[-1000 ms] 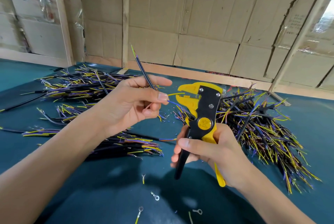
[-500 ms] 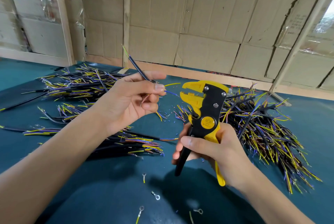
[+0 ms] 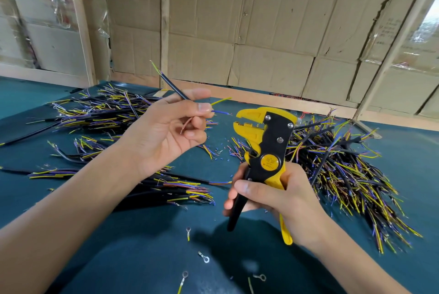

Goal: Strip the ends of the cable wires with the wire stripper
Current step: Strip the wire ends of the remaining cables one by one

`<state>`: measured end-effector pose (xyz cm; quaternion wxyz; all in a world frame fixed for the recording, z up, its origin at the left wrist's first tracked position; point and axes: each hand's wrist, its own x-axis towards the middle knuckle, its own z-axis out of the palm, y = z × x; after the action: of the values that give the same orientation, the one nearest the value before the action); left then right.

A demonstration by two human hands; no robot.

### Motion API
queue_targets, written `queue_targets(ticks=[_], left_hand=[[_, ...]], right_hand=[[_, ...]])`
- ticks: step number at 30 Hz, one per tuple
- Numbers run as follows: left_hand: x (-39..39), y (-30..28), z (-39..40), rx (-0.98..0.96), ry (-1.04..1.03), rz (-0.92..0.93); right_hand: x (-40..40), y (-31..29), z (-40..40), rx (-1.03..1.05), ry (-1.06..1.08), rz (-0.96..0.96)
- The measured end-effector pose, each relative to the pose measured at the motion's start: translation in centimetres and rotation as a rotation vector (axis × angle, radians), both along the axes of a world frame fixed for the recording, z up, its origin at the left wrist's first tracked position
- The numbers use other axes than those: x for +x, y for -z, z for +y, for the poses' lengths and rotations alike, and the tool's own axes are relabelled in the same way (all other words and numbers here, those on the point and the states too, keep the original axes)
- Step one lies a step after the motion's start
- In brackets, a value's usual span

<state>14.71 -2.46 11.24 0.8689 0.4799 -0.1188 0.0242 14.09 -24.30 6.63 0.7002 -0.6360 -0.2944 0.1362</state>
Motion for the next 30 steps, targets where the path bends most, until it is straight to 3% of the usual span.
queue_targets(ticks=[17, 23, 25, 30], left_hand=[[-0.5, 0.4, -1.5, 0.082, -0.06, -0.091], [-0.6, 0.5, -1.7, 0.154, -0.102, -0.122], [-0.7, 0.5, -1.9, 0.177, -0.173, -0.124], [-0.6, 0.5, -1.8, -0.016, -0.371, -0.085]], right_hand=[[0.1, 0.2, 0.2, -0.003, 0.038, -0.009], [-0.3, 0.7, 0.5, 0.007, 0.233, 0.046], [-0.1, 0.8, 0.6, 0.05, 0.202, 0.049], [0.7, 0.9, 0.5, 0.129, 0.114, -0.03]])
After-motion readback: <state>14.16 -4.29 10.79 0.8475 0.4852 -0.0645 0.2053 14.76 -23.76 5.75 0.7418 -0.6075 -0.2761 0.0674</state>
